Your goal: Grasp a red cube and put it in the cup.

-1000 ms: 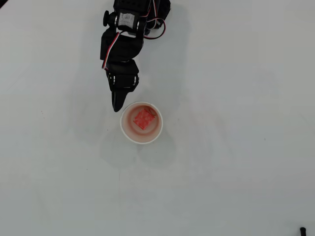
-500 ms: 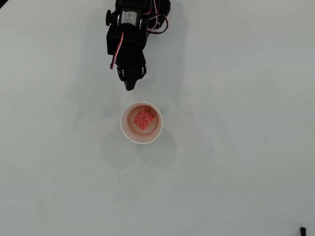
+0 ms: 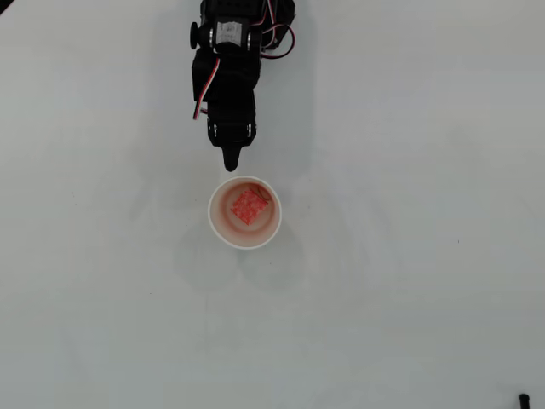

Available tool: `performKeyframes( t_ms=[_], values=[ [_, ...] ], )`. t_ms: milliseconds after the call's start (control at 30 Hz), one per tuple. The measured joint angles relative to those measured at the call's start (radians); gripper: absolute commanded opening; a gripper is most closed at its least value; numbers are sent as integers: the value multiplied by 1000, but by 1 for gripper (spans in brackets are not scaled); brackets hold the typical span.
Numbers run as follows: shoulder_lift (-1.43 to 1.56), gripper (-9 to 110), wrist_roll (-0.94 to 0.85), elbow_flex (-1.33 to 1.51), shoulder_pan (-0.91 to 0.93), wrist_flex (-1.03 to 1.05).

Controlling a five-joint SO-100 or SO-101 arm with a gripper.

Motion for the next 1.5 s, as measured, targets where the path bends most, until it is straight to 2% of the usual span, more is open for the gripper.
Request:
performKeyframes(
  t_ms=[867, 1500],
  values=[
    [0, 0, 84, 14, -18, -21],
    [0, 6, 124, 14, 17, -21]
  ],
)
